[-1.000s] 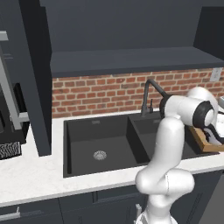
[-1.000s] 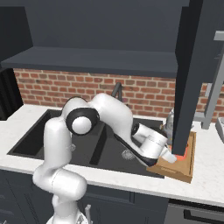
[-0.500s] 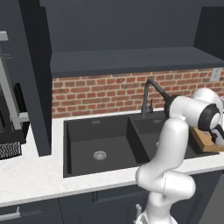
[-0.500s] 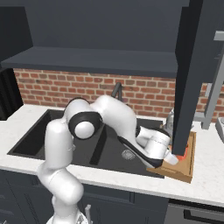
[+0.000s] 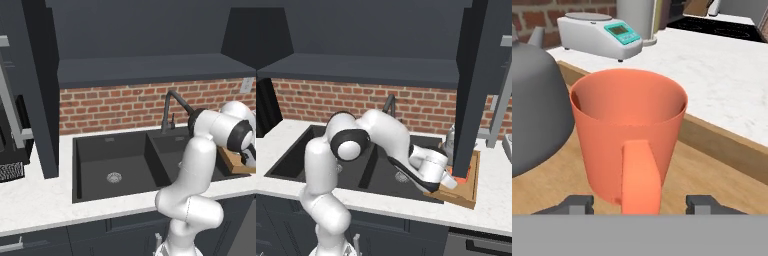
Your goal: Pick the kettle from the counter and place it on the tray. Then pick the mug from the cabinet and place it on the tray. Then close the cabinet doors.
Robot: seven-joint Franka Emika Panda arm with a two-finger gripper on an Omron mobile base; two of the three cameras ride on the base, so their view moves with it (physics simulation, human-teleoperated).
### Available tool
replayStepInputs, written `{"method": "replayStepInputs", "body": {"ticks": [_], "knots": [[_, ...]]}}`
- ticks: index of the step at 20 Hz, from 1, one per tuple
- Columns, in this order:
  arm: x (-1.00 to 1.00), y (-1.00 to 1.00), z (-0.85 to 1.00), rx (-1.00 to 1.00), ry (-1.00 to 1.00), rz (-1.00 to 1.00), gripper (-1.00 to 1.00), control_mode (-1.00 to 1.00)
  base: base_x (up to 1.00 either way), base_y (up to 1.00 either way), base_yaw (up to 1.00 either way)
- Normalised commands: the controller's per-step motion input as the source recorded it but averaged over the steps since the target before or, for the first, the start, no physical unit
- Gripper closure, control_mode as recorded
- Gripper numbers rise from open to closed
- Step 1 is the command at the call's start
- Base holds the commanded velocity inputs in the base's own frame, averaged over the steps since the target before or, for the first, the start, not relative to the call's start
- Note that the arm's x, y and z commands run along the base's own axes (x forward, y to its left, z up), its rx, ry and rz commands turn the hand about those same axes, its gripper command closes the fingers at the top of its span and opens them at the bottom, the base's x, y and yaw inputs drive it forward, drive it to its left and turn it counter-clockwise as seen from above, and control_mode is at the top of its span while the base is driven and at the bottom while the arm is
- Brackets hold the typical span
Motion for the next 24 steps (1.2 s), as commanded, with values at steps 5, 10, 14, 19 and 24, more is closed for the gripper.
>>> {"method": "replayStepInputs", "body": {"ticks": [5,10,14,19,24], "knots": [[-0.04,0.06,0.25,0.0,0.0,0.0,-1.0,-1.0,0.0,0.0,0.0],[-0.13,0.12,0.39,0.0,0.0,0.0,-1.0,-1.0,0.0,0.0,0.0],[-0.23,0.19,0.46,0.0,0.02,-0.03,-1.0,-1.0,0.0,0.0,0.0],[-0.42,0.23,0.45,0.04,0.05,-0.07,-1.0,-1.0,0.0,0.0,0.0],[-0.41,0.33,0.56,0.03,0.0,-0.03,-1.0,-1.0,0.0,0.0,0.0]]}}
